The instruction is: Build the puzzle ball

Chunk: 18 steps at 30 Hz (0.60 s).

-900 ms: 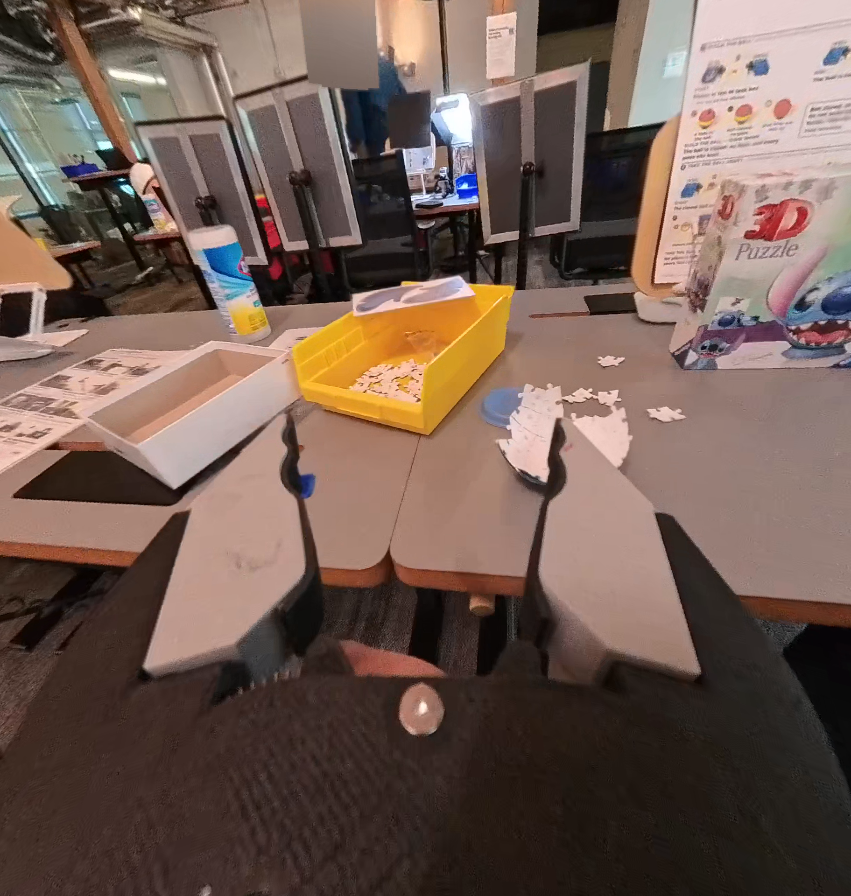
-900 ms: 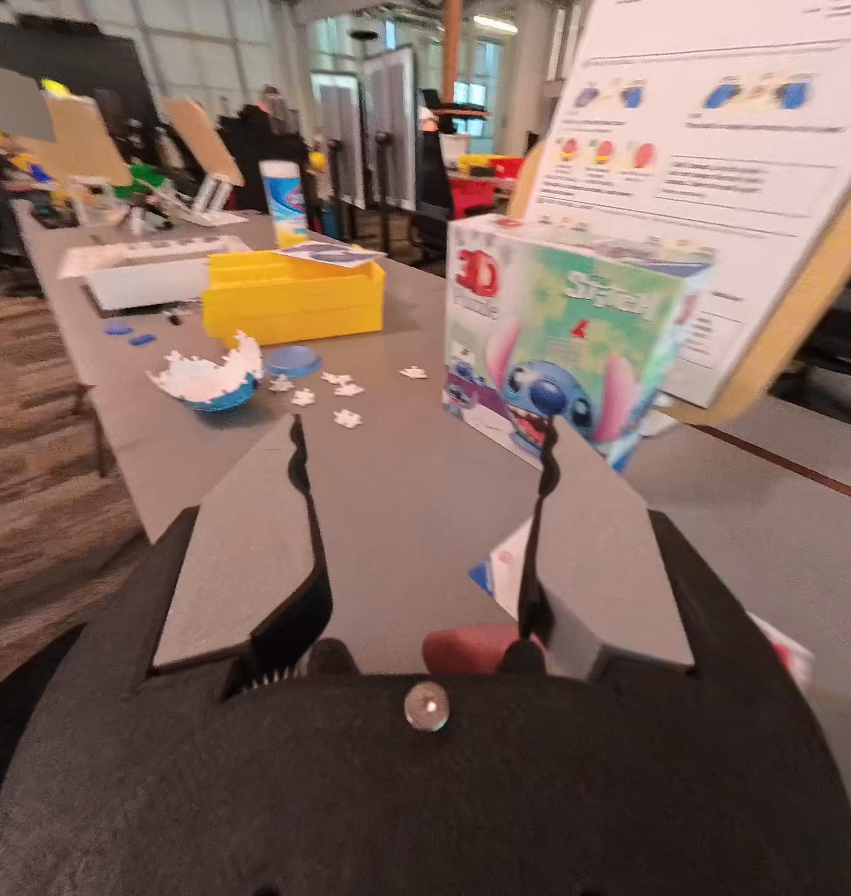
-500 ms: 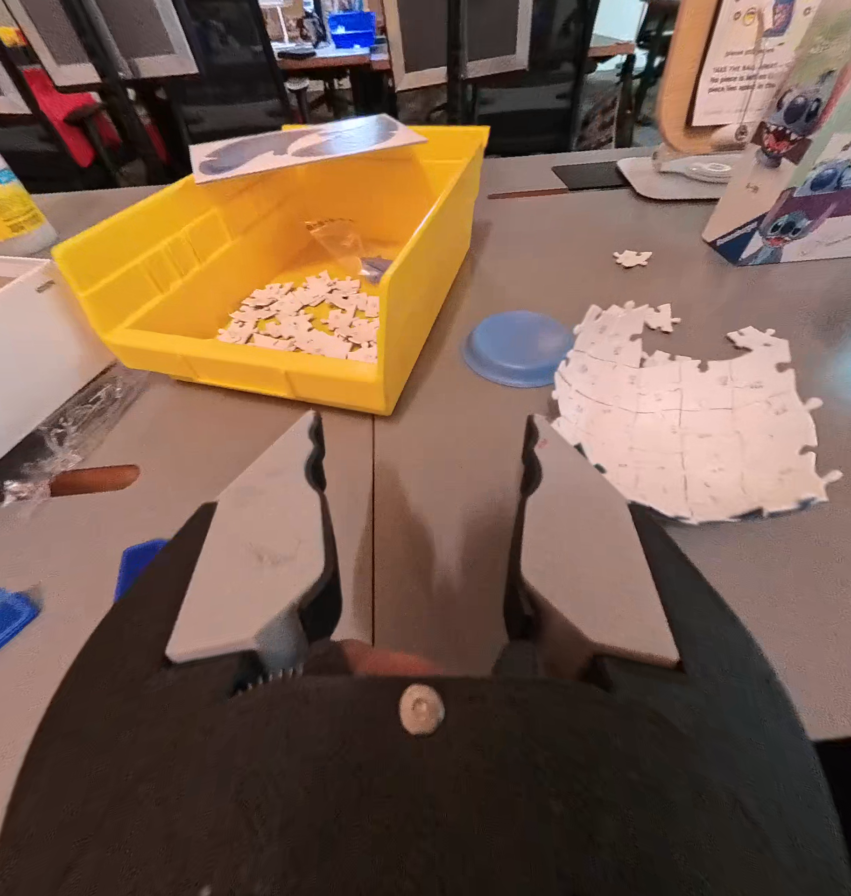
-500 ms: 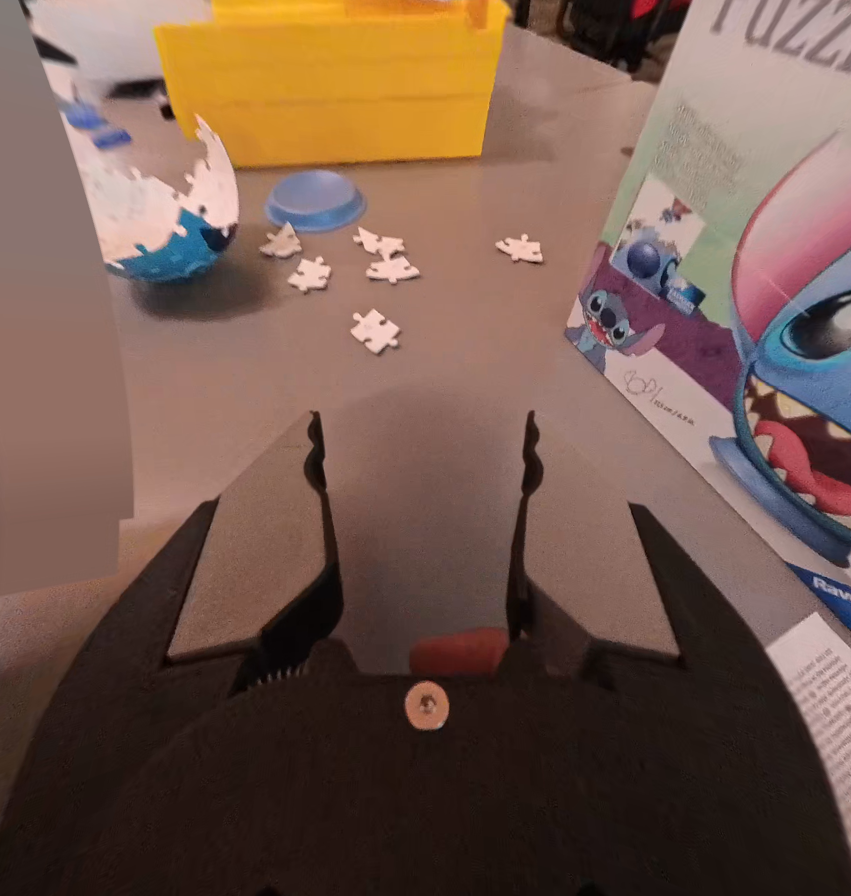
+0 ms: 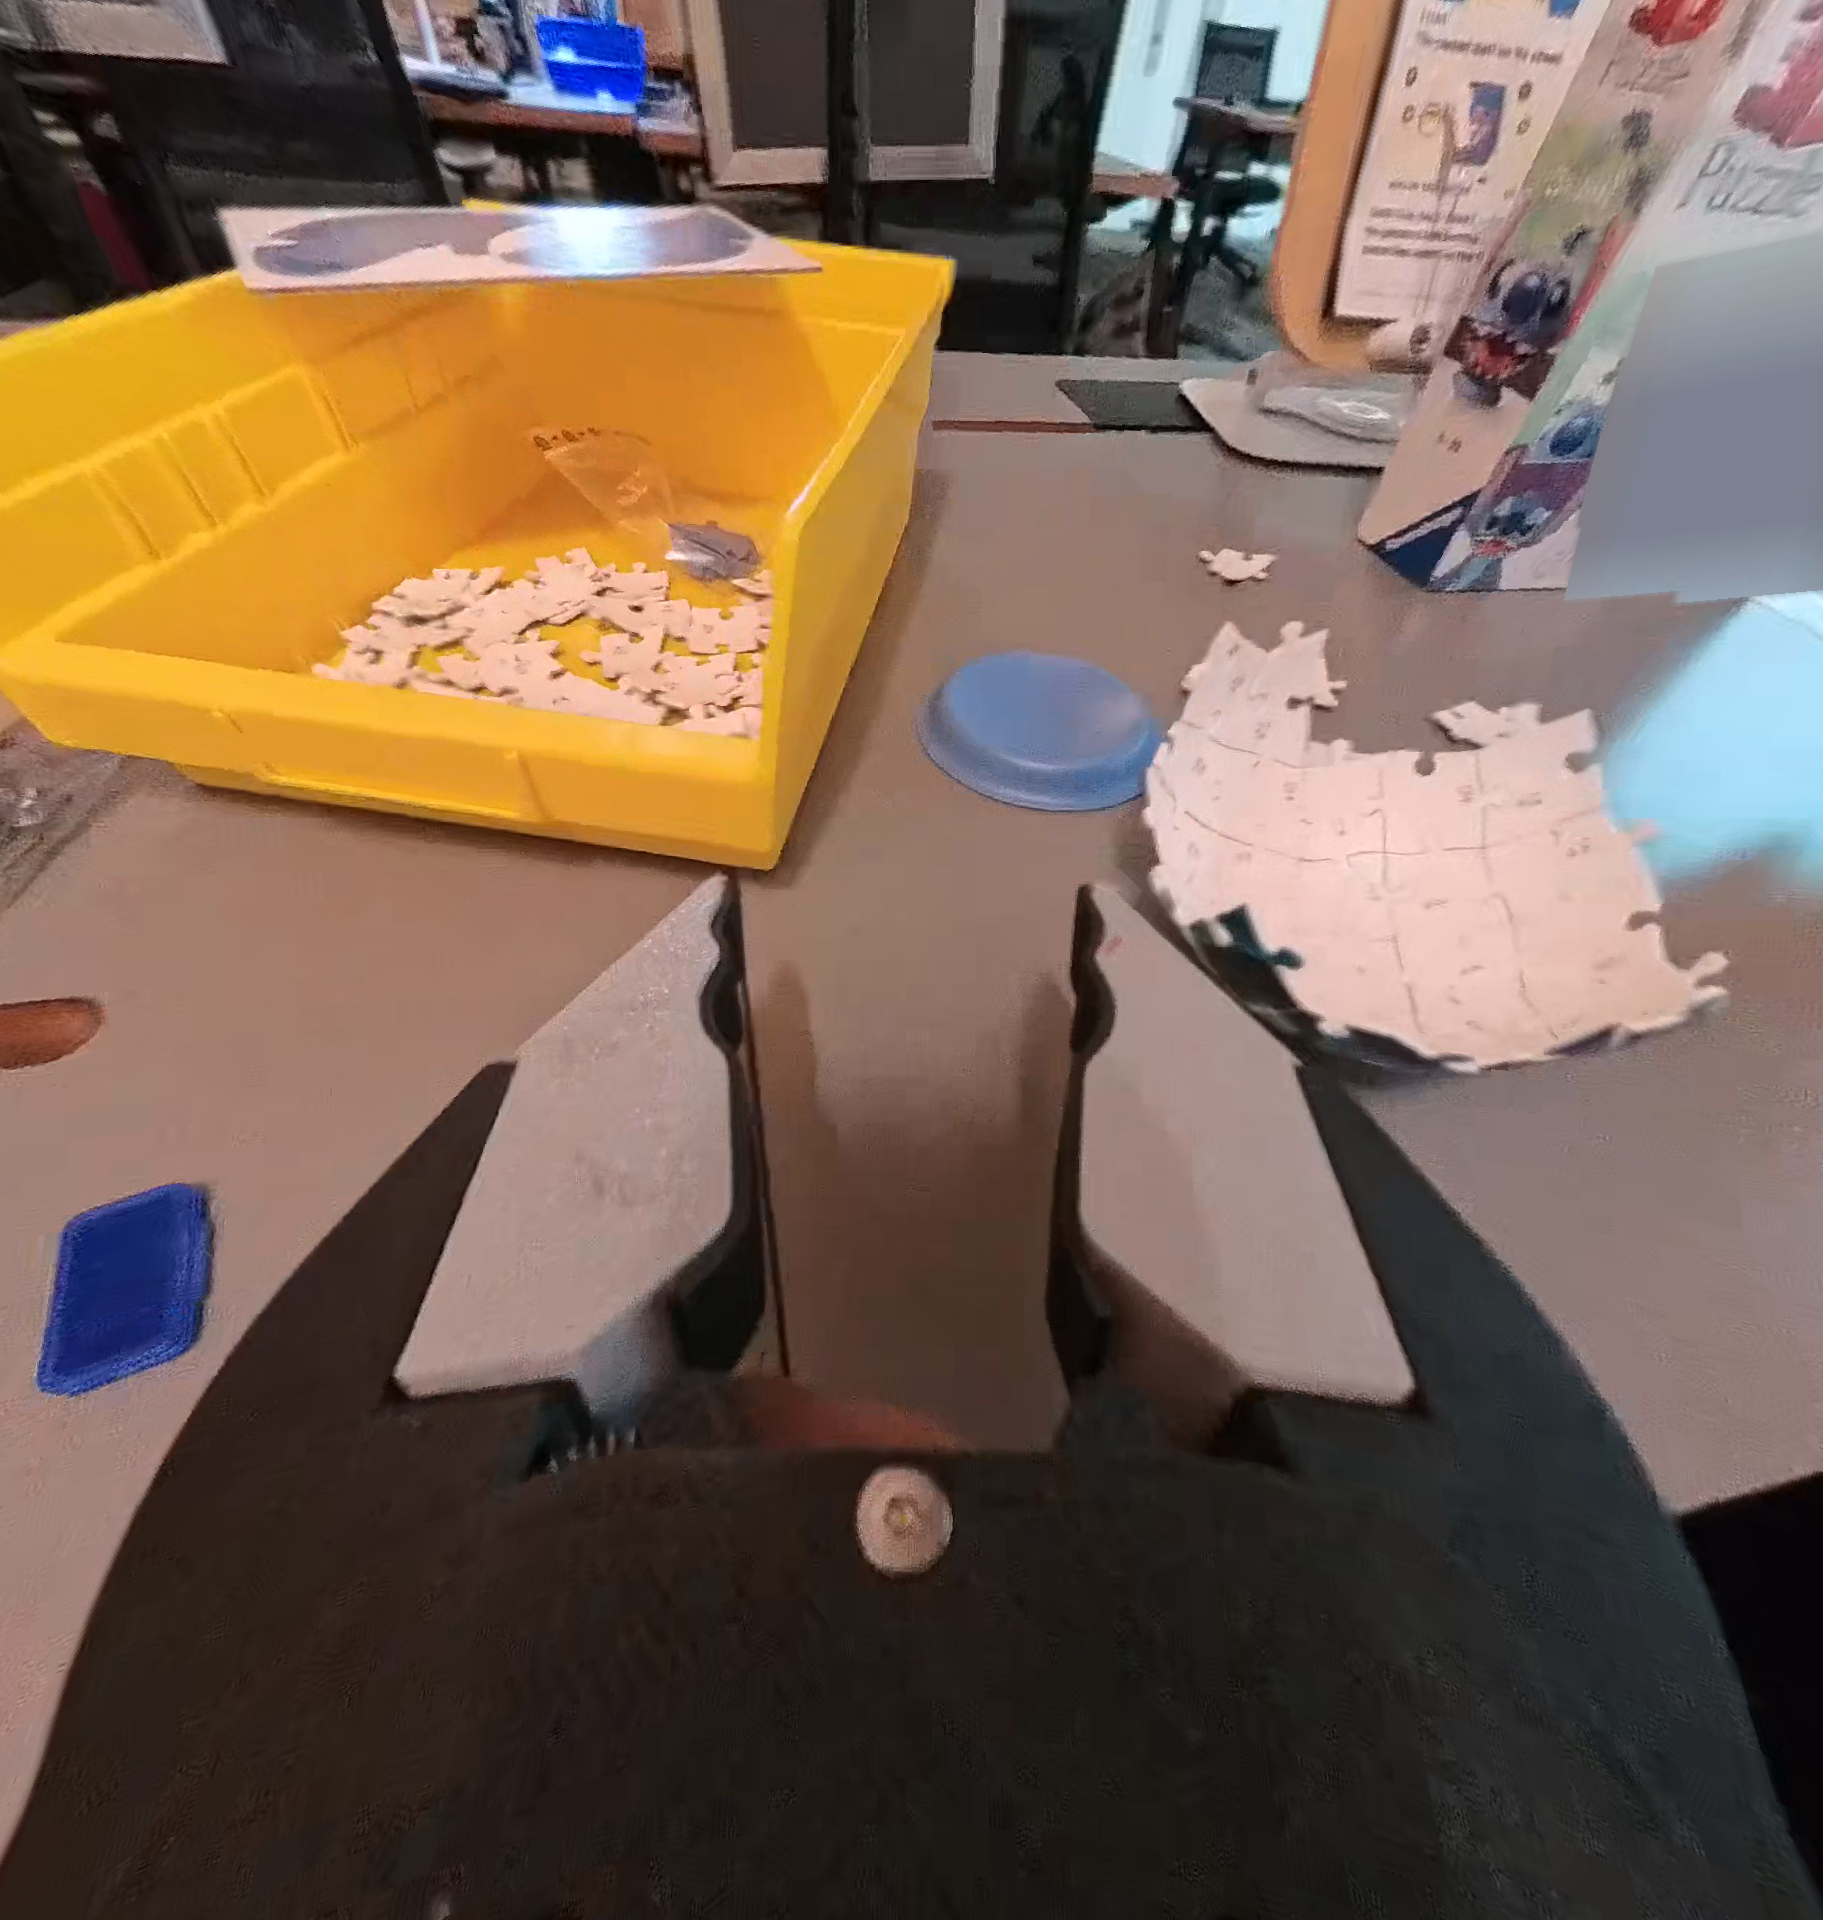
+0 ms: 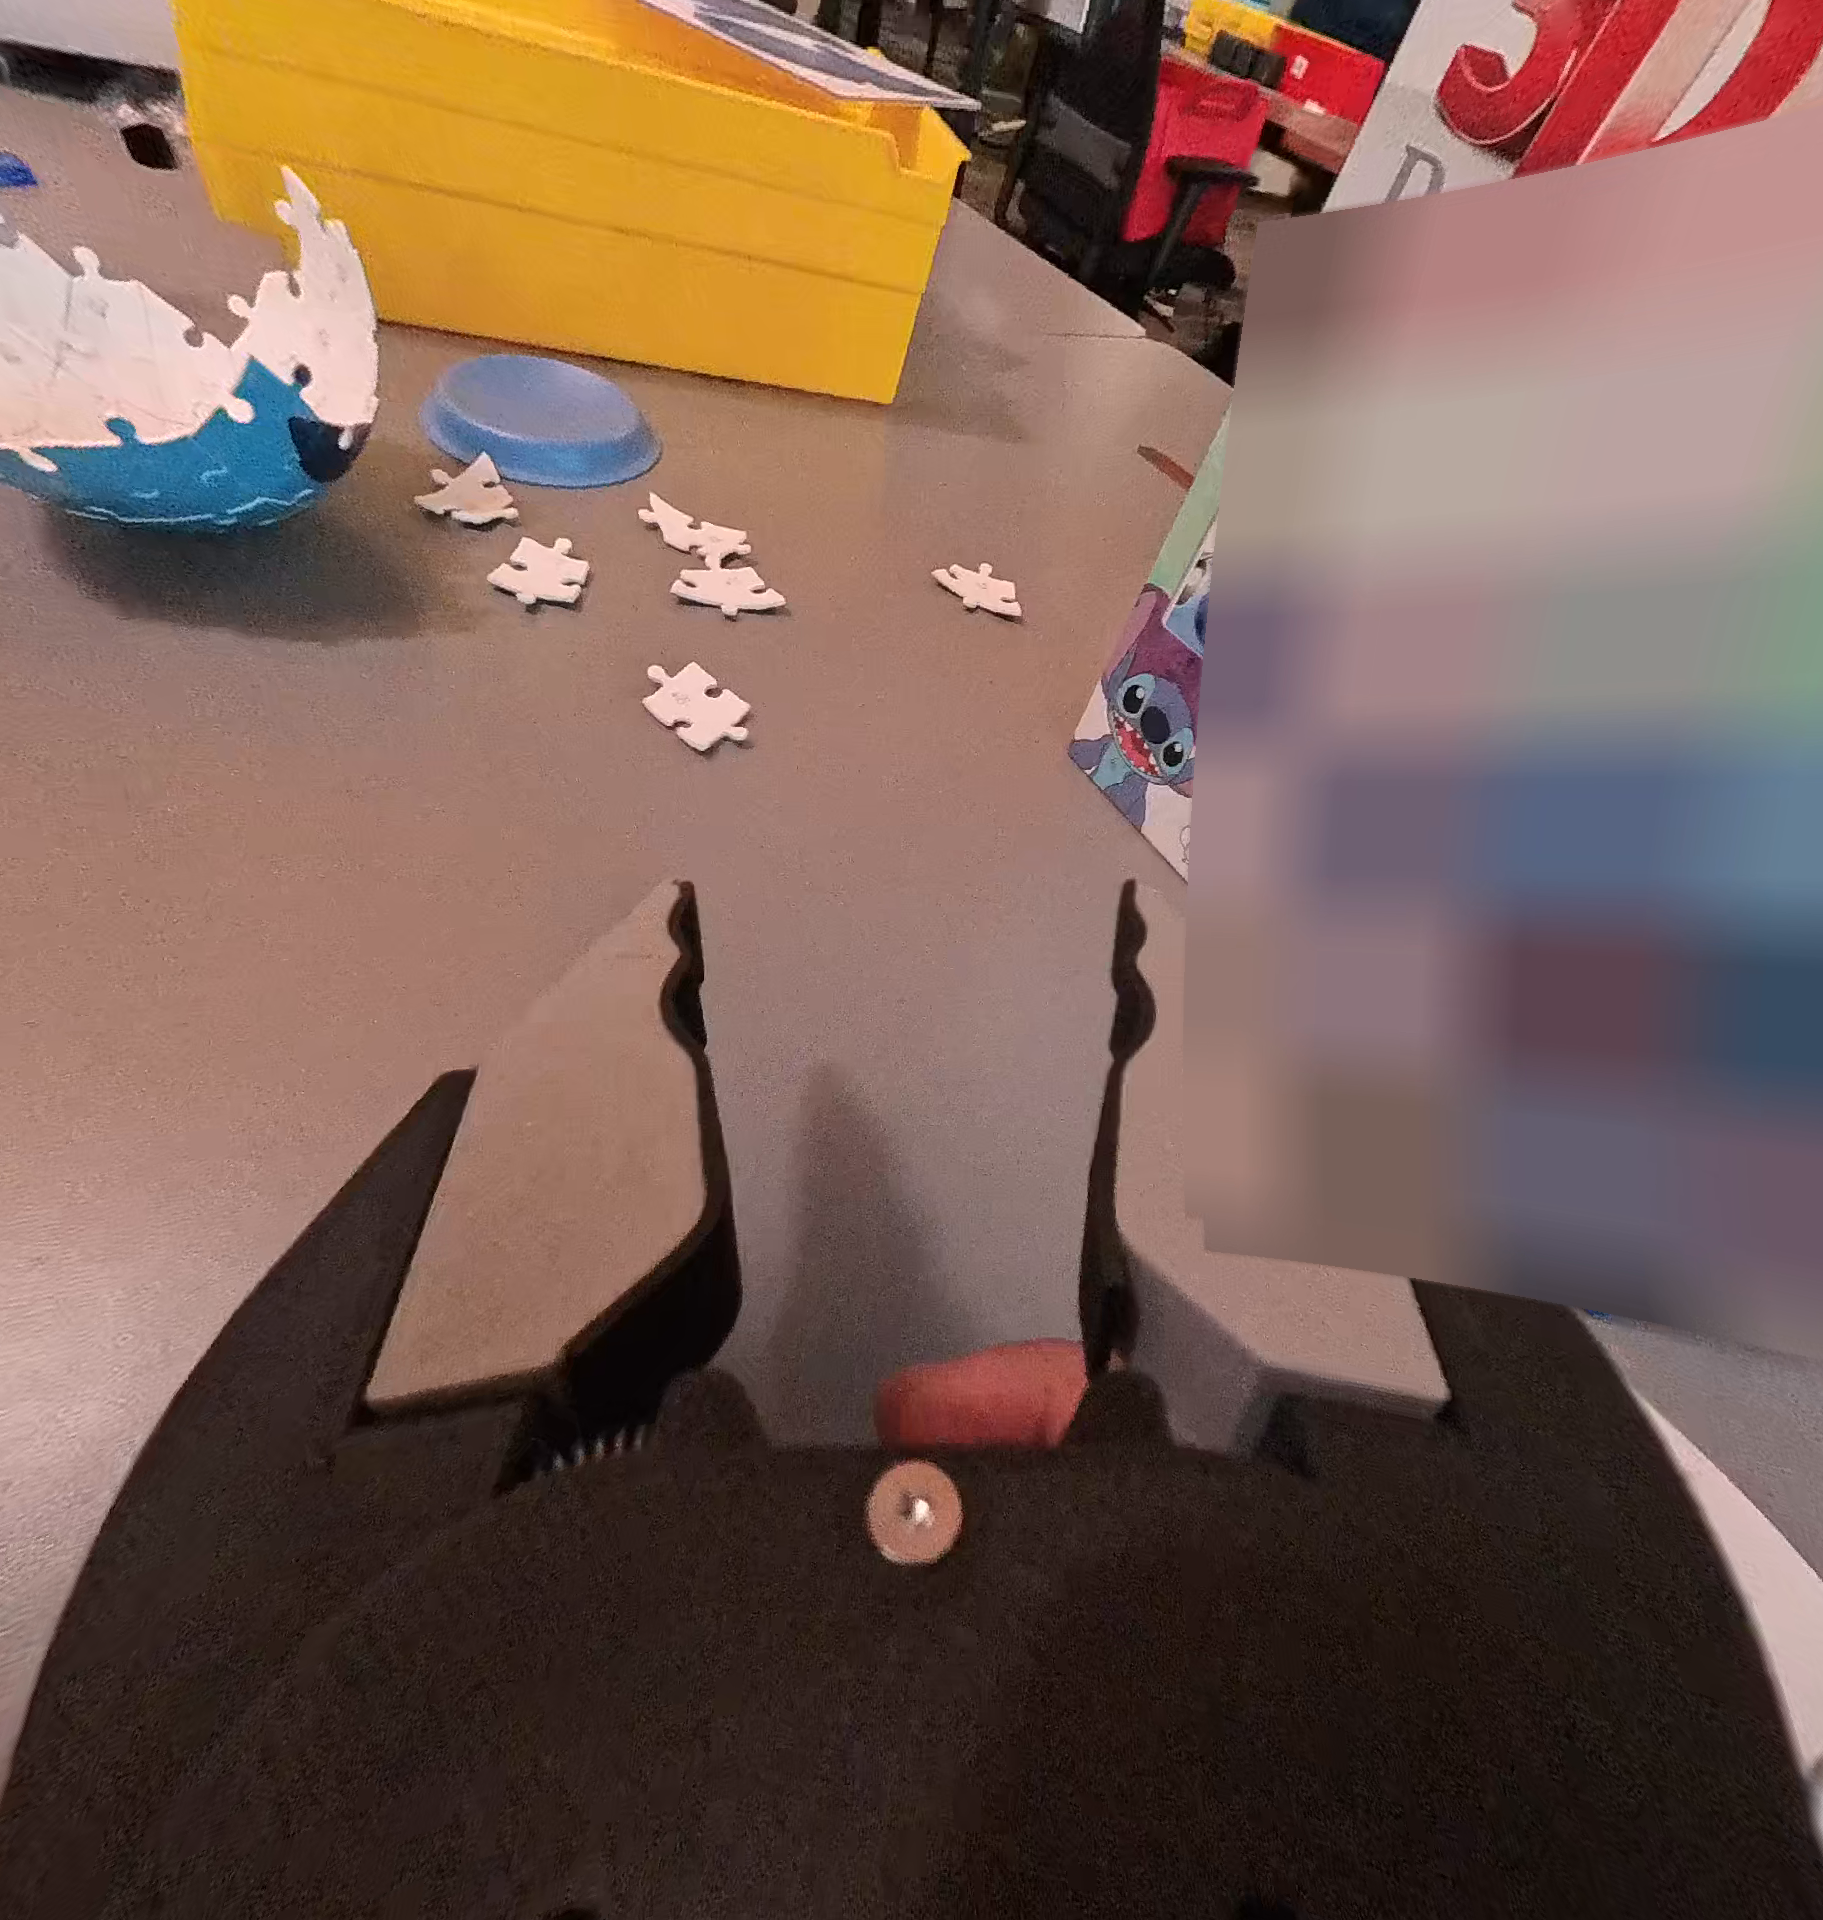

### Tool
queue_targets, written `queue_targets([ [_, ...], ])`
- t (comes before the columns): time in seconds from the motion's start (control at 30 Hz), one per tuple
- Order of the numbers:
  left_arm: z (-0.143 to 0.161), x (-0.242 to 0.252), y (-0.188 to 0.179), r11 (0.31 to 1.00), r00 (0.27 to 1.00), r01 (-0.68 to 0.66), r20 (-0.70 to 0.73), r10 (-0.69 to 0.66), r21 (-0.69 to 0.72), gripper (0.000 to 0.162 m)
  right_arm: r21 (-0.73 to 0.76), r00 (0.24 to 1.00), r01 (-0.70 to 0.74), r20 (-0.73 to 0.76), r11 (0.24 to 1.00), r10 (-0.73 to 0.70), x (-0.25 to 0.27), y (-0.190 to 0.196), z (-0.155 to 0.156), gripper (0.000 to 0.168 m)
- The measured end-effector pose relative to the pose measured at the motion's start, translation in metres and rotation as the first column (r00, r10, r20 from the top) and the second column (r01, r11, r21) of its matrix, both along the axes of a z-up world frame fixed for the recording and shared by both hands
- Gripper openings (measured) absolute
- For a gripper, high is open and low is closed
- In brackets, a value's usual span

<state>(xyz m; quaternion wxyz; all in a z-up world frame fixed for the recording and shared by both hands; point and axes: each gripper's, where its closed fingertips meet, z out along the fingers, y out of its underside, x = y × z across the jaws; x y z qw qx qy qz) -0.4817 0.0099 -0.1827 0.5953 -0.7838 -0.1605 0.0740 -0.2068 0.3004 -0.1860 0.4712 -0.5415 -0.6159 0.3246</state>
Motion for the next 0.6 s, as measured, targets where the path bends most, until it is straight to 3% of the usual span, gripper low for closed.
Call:
queue_targets([
  [0.13, -0.016, -0.025, -0.024, 0.981, 0.981, -0.191, -0.033, 0.19, -0.045, 0.049, 0.042, 0.998, 0.064, 0.011, 0.997, -0.065, 0.004, 0.011, -0.004, 0.074],
  [0.47, -0.047, -0.014, -0.011, 0.942, 0.976, -0.22, -0.06, 0.211, -0.255, 0.042, -0.079, 1.0, -0.001, 0.025, 0.997, 0.003, -0.004, 0.011, -0.008, 0.062],
  [0.6, -0.051, -0.002, -0.007, 0.944, 0.981, -0.194, -0.029, 0.194, -0.266, 0.034, -0.106, 0.998, -0.032, 0.044, 0.994, 0.037, -0.012, 0.006, -0.011, 0.062],
])
